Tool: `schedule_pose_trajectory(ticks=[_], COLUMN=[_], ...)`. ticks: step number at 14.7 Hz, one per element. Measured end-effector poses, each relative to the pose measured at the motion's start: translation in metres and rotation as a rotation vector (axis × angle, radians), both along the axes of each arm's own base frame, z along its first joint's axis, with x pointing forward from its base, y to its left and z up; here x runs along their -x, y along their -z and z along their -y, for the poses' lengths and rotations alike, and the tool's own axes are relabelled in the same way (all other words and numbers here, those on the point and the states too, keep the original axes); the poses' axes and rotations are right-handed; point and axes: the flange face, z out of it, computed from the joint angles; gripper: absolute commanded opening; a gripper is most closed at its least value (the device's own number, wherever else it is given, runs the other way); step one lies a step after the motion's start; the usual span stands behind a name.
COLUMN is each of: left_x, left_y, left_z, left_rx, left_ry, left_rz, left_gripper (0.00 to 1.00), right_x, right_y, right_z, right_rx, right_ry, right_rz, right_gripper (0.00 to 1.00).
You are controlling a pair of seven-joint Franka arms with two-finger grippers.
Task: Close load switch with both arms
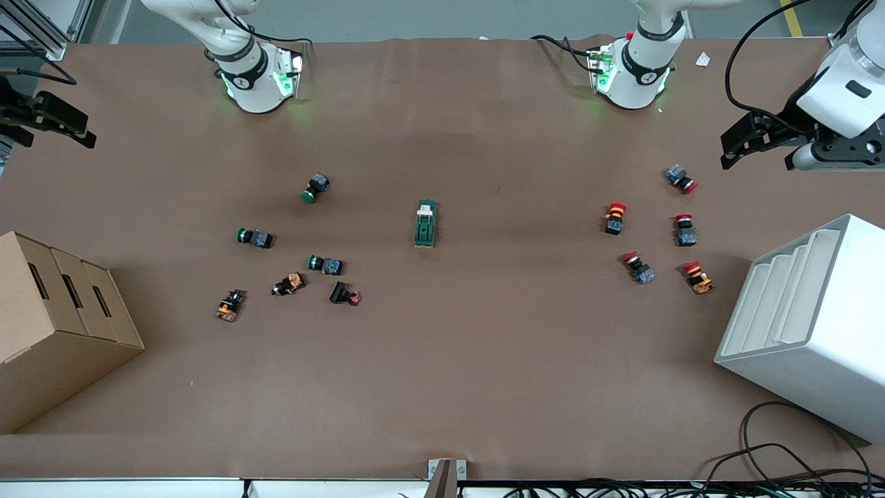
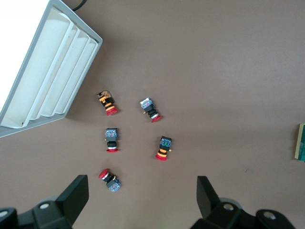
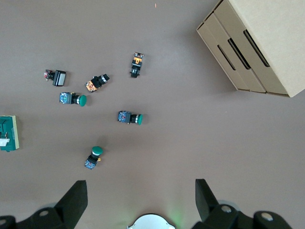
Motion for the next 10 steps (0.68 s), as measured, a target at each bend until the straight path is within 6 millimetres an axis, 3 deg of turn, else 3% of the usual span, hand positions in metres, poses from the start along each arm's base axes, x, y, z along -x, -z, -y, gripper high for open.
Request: schedule_pose_trajectory(ticks=[2, 4, 7, 10], left_x=[-0.005, -0.008, -0.001, 0.018], left_y=[0.007, 0.020, 0.044, 0.080], left_z=[0.014, 0.052, 0.140, 0.227], left_rx=[0.001, 0.002, 0.011, 0.003], left_ry=[0.026, 0.093, 0.143, 0.061], left_rz=[-0.012, -0.019, -0.019, -0.025], left_gripper=[1.00, 1.00, 1.00, 1.00], right_x=[0.000, 0.000, 0.000, -0.001], right_y=[0.000, 0.000, 0.000, 0.001], right_z=[0.000, 0.000, 0.000, 0.001], right_rx=[0.000, 0.000, 0.000, 0.000], right_ry=[0.000, -0.001, -0.001, 0.004], right_rz=[0.000, 0.000, 0.000, -0.003], right_gripper=[1.00, 1.00, 1.00, 1.00])
